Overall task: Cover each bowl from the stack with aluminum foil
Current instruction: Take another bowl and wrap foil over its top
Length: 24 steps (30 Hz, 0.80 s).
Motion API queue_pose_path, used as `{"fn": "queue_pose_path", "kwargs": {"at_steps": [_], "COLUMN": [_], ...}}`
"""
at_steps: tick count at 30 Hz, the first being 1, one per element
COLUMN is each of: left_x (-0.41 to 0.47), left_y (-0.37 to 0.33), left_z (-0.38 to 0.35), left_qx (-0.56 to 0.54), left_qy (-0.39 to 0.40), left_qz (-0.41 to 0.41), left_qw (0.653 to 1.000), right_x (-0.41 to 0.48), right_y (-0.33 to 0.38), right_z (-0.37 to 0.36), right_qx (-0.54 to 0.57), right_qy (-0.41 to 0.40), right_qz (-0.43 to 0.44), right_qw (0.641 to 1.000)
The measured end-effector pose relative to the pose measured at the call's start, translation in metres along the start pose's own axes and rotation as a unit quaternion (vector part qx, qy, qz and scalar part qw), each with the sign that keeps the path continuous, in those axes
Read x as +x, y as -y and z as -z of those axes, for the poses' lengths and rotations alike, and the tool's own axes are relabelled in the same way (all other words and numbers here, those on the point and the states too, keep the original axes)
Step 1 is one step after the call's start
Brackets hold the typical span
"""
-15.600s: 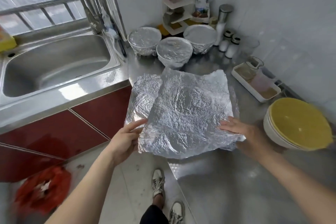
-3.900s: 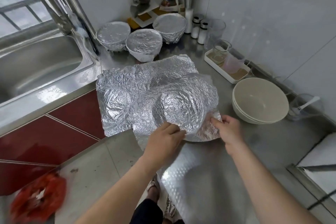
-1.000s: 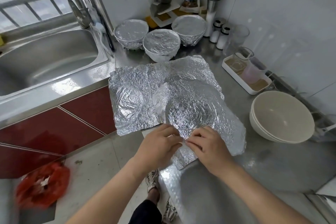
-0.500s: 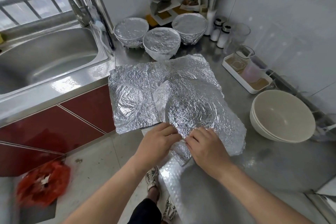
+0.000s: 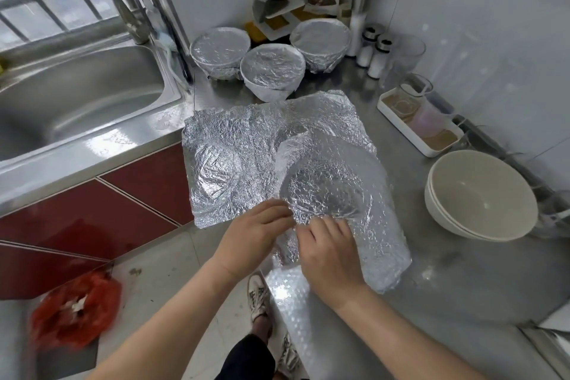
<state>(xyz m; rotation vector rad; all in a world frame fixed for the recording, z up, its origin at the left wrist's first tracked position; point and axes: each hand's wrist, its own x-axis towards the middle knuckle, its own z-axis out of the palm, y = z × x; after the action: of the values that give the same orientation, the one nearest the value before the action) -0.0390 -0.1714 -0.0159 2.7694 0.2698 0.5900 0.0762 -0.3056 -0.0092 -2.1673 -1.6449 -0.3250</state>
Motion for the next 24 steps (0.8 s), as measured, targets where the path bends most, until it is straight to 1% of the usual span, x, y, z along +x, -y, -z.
{"fn": "queue_pose_path", "kwargs": {"at_steps": [3, 6, 7, 9, 12, 16, 20, 24], "left_x": [-0.004, -0.006, -0.005, -0.003, 0.002, 0.004, 0.006, 0.006], "left_y": [0.004, 0.001, 0.0, -0.006, -0.014, -0.011, -0.011, -0.01], "left_z": [0.003, 0.005, 0.005, 0.004, -0.001, -0.004, -0.005, -0.011], "left_qx": [-0.007, -0.013, -0.022, -0.045, -0.057, -0.034, -0.002, 0.029], "left_qy": [0.015, 0.018, 0.021, 0.036, 0.057, 0.062, 0.045, 0.026], "left_qz": [0.025, 0.043, 0.045, 0.042, 0.016, -0.002, -0.033, -0.073], "left_qw": [1.0, 0.999, 0.999, 0.997, 0.997, 0.998, 0.998, 0.997], "right_x": [0.002, 0.002, 0.002, 0.0, -0.007, -0.011, -0.013, -0.012], "right_y": [0.006, -0.004, -0.01, -0.023, -0.038, -0.043, -0.041, -0.037], "right_z": [-0.007, -0.003, 0.001, 0.006, 0.008, 0.007, 0.001, -0.001], "right_qx": [0.049, 0.163, 0.193, 0.21, 0.165, 0.08, 0.043, 0.029], "right_qy": [0.054, 0.079, 0.08, 0.089, 0.106, 0.108, 0.081, 0.045], "right_qz": [-0.029, -0.108, -0.121, -0.103, -0.044, 0.038, 0.074, 0.079], "right_qw": [0.997, 0.978, 0.97, 0.968, 0.98, 0.99, 0.993, 0.995]}}
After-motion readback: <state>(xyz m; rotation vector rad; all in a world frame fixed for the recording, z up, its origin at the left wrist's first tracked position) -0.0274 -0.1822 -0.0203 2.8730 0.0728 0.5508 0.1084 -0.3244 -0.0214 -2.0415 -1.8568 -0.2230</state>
